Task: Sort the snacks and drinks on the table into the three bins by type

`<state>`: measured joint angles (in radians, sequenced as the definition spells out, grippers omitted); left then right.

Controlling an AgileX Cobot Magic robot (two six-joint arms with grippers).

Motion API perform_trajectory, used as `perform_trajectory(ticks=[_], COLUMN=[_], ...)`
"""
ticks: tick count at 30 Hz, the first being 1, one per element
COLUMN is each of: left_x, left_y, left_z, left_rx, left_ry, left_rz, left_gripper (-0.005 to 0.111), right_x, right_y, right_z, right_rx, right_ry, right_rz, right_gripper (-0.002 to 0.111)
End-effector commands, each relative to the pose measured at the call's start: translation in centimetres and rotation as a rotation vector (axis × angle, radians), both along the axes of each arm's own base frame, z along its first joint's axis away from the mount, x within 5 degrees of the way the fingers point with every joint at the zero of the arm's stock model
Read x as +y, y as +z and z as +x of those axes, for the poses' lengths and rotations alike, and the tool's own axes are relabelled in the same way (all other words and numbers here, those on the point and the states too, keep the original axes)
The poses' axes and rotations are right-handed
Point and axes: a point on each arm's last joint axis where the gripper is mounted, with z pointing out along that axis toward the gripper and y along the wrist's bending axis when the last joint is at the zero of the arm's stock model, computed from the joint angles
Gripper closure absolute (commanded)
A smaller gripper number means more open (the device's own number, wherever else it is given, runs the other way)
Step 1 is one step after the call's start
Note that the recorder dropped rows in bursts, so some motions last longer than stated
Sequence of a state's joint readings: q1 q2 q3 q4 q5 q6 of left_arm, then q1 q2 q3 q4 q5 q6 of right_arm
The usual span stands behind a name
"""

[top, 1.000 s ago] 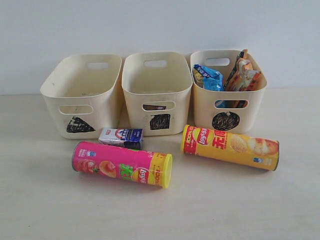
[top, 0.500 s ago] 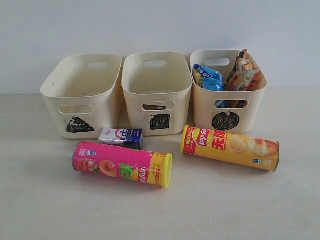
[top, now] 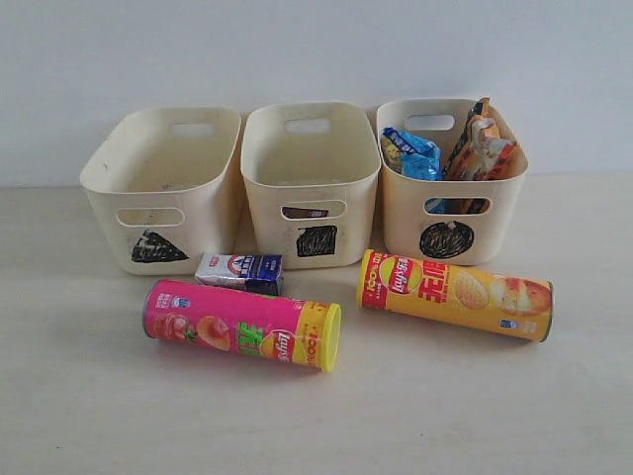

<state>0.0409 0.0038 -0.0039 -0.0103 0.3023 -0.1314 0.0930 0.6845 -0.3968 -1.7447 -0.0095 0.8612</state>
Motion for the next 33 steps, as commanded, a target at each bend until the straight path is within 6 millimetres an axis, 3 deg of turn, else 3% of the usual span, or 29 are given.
perform_trajectory(ticks=[1,5,7,11,15,20,24,28,33], left_x=[0.0,0.0,0.0,0.1,0.1,0.0,0.0,0.0,0.1], left_y=[-0.1,-0.1,-0.1,-0.1,0.0,1.1,2.1,3.0,4.4], left_z=[0.0,0.0,0.0,0.0,0.0,0.2,0.2,0.1,-0.2], left_rx=[-0.006,-0.006,-0.005,-0.004,-0.015,-0.128,-0.251,-0.347,-0.508], left_ry=[-0.004,-0.004,-0.001,0.000,0.000,-0.001,0.004,0.009,0.010], left_rz=[-0.007,-0.005,0.020,0.039,0.039,0.024,-0.062,-0.112,-0.106], left_gripper=[0.102,0.102,0.102,0.102,0.102,0.102,0.102,0.102,0.102], right_x=[-1.9,-2.5,-2.2,-1.6,-0.9,0.7,0.9,1.1,0.1], right_y=[0.5,1.3,1.5,1.9,1.3,-1.2,-2.6,-2.9,-2.8], right_z=[-0.2,-1.1,-1.6,-2.9,-4.0,-4.7,-4.8,-5.0,-5.2], right_rx=[-0.052,-0.109,-0.117,-0.116,-0.103,-0.033,0.015,-0.005,-0.124], right_ry=[-0.170,-0.237,-0.228,-0.219,-0.151,0.016,0.023,0.067,0.012], right_rz=[-0.183,-0.165,0.009,0.567,0.806,0.948,1.066,1.106,1.304], right_gripper=[0.108,0.108,0.108,0.108,0.108,0.108,0.108,0.108,0.108])
